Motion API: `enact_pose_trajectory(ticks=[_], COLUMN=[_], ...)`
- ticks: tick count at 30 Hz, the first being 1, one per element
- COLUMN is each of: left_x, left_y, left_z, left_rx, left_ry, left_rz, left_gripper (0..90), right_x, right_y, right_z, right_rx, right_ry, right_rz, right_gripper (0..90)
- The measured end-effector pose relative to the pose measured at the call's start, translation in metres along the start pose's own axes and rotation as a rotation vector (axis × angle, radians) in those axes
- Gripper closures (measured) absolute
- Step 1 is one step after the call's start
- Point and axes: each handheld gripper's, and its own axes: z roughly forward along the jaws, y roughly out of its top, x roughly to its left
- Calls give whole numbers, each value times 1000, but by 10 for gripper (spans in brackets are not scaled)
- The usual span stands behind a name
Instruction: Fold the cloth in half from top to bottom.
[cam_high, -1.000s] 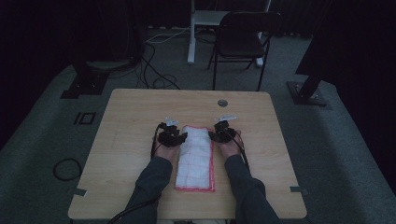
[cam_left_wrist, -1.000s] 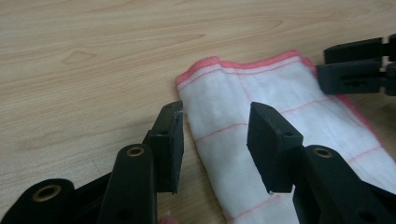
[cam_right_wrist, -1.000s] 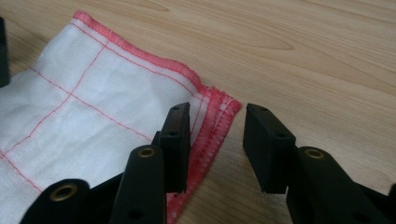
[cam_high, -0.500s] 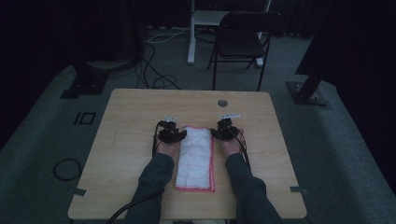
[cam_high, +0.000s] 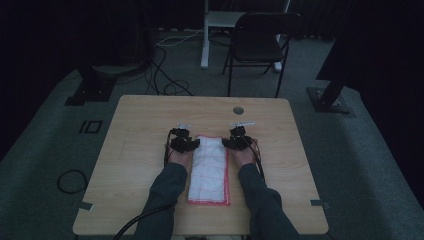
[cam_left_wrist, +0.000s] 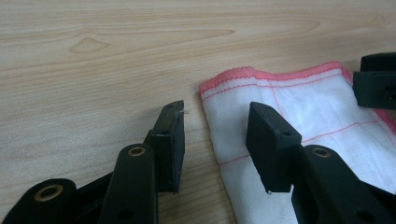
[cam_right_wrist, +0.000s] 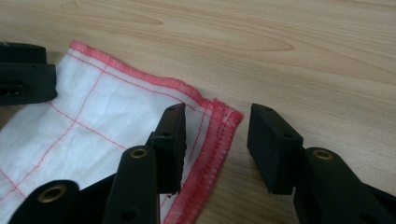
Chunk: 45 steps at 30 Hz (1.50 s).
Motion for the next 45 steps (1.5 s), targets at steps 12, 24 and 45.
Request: enact_pose_trajectory(ticks=[12, 24, 45], left_x=[2, 2, -4], left_y=[1, 12, 29], left_z=[1, -15, -48], left_rx=[37, -26, -120], left_ry=[-55, -74, -115], left_rz=[-46, -18, 30], left_gripper=[860, 873, 872], right_x=[7, 8, 13], right_y=[5, 17, 27], right_z=[4, -10, -38], right_rx=[27, -54, -163], right_ry=[12, 23, 46], right_rz=[-106, -119, -137], right_gripper=[853, 859, 858])
